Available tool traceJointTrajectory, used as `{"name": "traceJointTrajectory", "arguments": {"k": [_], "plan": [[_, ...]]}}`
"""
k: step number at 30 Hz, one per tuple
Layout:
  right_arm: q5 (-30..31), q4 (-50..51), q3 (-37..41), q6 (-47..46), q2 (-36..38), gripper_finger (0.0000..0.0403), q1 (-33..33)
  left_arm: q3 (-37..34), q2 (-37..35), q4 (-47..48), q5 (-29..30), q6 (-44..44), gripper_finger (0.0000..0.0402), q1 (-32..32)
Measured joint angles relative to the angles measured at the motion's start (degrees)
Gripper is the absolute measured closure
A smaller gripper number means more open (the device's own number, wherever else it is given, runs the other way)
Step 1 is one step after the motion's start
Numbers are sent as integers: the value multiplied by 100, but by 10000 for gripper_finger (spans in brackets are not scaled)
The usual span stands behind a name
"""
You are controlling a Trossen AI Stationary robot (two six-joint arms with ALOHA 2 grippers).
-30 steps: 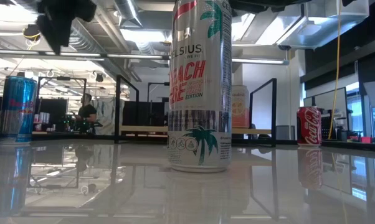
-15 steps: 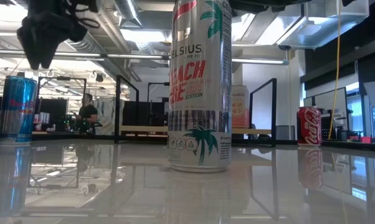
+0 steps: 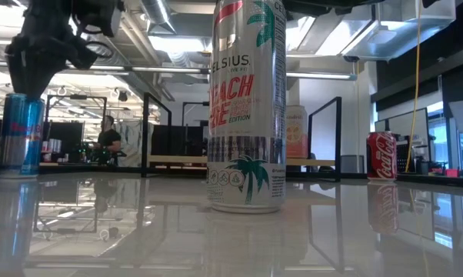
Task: Place canned beverage on shelf
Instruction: Put the blue soda can on the shelf, then move the blue soda can to the center of the table
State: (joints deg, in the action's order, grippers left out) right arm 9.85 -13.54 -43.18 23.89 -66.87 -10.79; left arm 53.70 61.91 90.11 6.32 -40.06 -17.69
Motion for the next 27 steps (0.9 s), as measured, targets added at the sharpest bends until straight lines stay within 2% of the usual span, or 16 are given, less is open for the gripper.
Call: {"name": "traceJointTrajectory", "arguments": {"k": [6, 9, 20, 24, 27], "plan": [[-13, -4, 0, 1, 0, 63, 0, -208, -4, -36, 284, -6, 72, -2], [-15, -4, 0, 1, 0, 63, 0, -263, 7, -214, 146, 75, 82, 1], [-13, -11, 0, 3, 0, 63, 0, -270, 2, -552, -60, 507, 200, -2], [-11, -9, 0, 3, 0, 63, 0, -270, 2, -601, -72, 744, 220, 0], [-9, -9, 0, 3, 0, 63, 0, -270, 2, -840, -299, 1047, 222, 26]]}}
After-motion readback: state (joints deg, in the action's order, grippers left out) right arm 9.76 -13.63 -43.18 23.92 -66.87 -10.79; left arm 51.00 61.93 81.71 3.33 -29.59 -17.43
